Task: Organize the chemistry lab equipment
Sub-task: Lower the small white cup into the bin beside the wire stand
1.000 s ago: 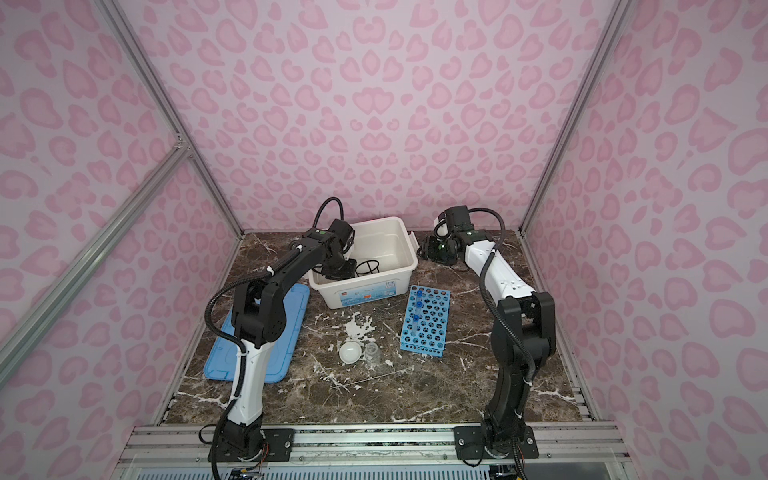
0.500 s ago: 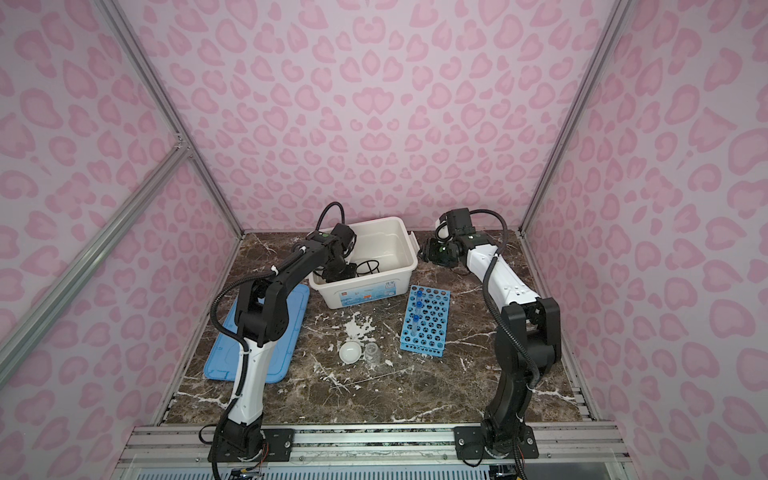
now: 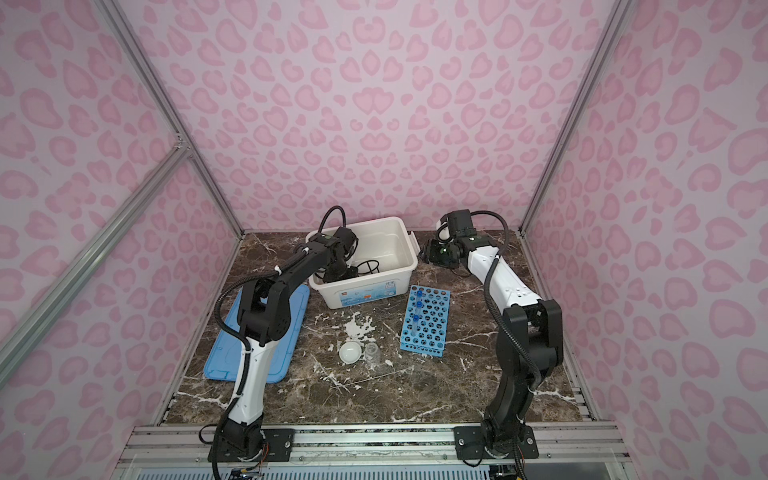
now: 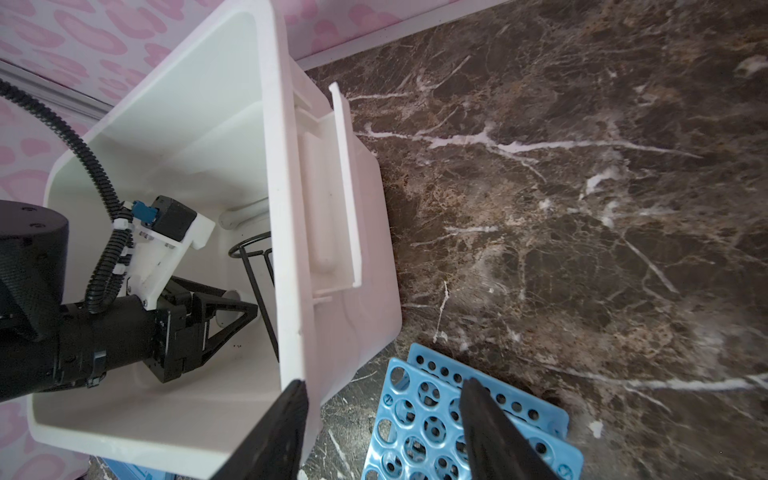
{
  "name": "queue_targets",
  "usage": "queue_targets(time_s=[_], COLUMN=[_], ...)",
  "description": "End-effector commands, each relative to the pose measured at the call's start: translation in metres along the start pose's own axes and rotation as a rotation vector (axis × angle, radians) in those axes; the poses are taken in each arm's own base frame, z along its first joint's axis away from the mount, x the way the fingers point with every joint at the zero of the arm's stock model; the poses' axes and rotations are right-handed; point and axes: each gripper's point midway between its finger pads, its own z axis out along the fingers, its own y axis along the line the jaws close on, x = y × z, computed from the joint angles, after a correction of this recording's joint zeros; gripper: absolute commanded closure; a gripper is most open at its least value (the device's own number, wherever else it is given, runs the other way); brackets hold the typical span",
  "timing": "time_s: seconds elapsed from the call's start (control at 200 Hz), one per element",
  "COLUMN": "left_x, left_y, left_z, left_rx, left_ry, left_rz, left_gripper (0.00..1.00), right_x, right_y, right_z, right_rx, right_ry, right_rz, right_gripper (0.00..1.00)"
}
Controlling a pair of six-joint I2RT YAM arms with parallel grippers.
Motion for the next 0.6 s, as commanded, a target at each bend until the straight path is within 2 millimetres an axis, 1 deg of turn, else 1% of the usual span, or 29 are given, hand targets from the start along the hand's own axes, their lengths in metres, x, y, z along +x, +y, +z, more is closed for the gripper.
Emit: queue_targets(time_s=[0.0,0.085,0.1,0.14,0.285,0.395,0.475,0.595], left_x=[0.0069,0.0082,0.0081,0.0088,0.0105,0.0111,0.0119,0.0144], left_y=[0.0005,0.0007,0.0003,0.0006,0.0008,0.0010,0.0012,0.0030], left_z=[0.0048,0.0061,0.0061,0.0067,0.0067,0.0060,0.0060,0.0062], left_rx=[-0.003,-0.001,0.001,0.000,-0.001,-0.002,-0.003,-0.013], left_ry=[0.032,0.039,0.039,0.043,0.050,0.052,0.055,0.064], left_rz=[-0.011,-0.016,-0.017,-0.017,-0.018,-0.017,-0.015,-0.009], left_gripper=[0.65,0.65,0.61,0.58,0.54,0.53,0.51,0.50], right_x=[-0.0033,-0.0037,-0.0037,-0.0039,-0.0036,-0.0038,-0.0035,-0.0037], right_y=[0.0012,0.0017,0.0018,0.0021,0.0019,0.0018,0.0012,-0.0002], right_z=[-0.0006,-0.0011,-0.0011,-0.0015,-0.0015,-0.0025,-0.0032,-0.0040], right_rx=[0.001,-0.002,-0.002,-0.002,-0.003,-0.003,-0.003,0.005], right_ry=[-0.019,-0.022,-0.021,-0.023,-0.026,-0.031,-0.036,-0.042], right_rz=[-0.005,-0.006,-0.006,-0.007,-0.004,0.001,0.005,0.008], right_gripper=[0.39,0.38,0.38,0.38,0.38,0.38,0.38,0.38])
